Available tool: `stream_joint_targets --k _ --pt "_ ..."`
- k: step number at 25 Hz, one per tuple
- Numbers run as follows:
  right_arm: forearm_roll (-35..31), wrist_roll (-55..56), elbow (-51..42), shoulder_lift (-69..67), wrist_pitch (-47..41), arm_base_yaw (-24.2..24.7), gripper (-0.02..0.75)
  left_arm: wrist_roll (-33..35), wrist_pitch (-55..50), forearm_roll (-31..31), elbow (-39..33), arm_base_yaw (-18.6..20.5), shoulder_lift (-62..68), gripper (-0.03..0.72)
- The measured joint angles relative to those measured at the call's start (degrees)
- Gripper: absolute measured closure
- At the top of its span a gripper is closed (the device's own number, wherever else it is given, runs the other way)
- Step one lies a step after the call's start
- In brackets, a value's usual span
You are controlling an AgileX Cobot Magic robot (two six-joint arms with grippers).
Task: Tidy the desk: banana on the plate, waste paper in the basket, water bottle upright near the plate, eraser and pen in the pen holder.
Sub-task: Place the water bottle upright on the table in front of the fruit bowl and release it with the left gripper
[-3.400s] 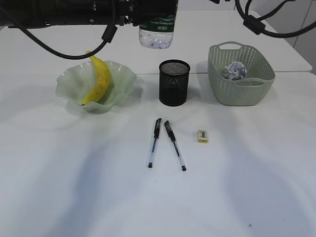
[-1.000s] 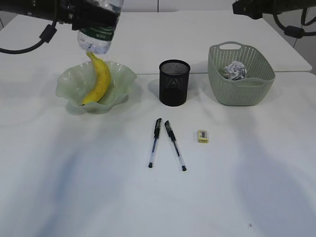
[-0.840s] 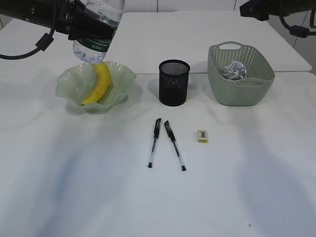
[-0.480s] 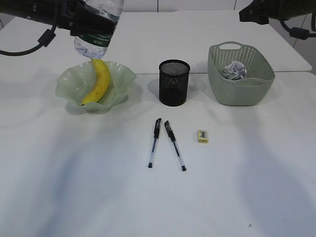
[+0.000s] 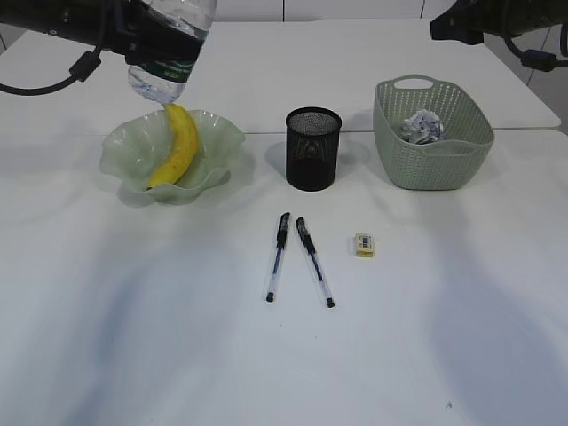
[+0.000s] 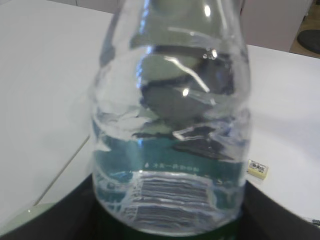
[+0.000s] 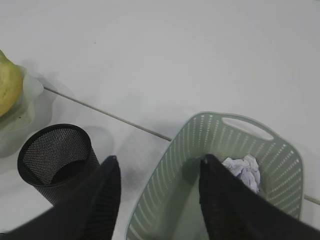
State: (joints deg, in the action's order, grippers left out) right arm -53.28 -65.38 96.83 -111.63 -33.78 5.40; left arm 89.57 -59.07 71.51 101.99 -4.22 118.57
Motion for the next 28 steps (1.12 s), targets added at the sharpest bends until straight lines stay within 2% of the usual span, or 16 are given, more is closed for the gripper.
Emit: stream_joint_targets --k 11,19,23,28 --pt "0.0 0.11 0.0 0.0 0.0 0.0 0.354 -0.11 1.37 0.22 0.0 0.0 0.0 0.291" --pt "0.0 0.11 0.0 0.0 0.0 0.0 0.354 -0.11 4.81 3.74 0.0 0.26 0.0 0.291" --pt "0.0 0.11 0.0 0.0 0.0 0.0 0.354 0.89 4.19 6.31 0.0 1.85 0.0 0.291" --pt "0.0 0.14 0.0 0.0 0.0 0.0 0.354 3.84 -0.8 11.85 0.0 6.15 0.0 0.292"
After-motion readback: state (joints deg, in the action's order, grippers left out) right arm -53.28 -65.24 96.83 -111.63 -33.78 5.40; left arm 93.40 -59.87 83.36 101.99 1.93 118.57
